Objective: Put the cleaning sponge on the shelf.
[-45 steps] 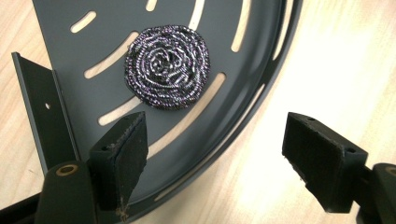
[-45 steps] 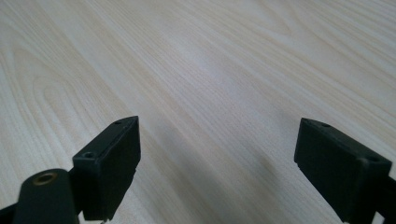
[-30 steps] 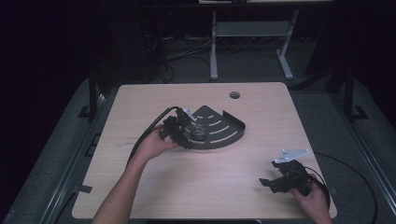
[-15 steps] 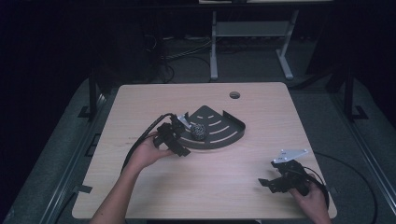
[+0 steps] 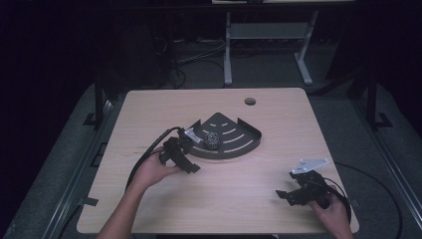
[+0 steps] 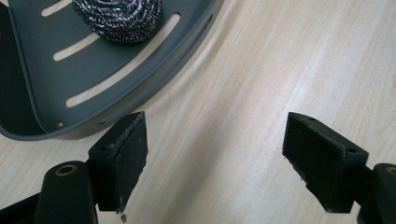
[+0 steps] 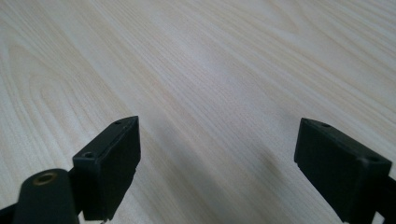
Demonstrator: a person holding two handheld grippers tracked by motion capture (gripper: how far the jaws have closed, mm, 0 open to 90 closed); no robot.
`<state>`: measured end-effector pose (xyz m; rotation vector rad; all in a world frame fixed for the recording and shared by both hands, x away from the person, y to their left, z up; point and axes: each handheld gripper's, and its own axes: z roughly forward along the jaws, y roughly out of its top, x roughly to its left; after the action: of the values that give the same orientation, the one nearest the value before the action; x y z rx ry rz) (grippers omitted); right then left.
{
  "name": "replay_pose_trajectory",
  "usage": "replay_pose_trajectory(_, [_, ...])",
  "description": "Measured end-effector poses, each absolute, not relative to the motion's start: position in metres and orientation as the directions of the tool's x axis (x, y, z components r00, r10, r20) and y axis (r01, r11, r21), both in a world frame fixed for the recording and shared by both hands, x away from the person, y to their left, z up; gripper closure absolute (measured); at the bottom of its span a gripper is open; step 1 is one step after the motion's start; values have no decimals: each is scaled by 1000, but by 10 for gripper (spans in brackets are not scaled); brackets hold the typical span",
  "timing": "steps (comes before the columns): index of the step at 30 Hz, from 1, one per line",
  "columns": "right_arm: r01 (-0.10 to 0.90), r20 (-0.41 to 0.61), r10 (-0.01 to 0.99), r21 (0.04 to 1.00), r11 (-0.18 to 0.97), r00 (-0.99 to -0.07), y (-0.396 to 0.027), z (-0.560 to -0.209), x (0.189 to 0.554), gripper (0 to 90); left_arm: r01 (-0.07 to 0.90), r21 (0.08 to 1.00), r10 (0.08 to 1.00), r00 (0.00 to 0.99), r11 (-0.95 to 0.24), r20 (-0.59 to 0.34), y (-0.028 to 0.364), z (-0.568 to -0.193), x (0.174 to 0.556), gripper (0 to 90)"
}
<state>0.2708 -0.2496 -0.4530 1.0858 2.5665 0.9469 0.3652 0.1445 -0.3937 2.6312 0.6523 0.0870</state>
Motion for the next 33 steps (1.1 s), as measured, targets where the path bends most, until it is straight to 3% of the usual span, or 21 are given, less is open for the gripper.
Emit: replay_pose_trajectory(33, [576,64,702,626,526,-709,-249,-454,271,142,464,421,491,870,-780,-47,171,-406,329,210])
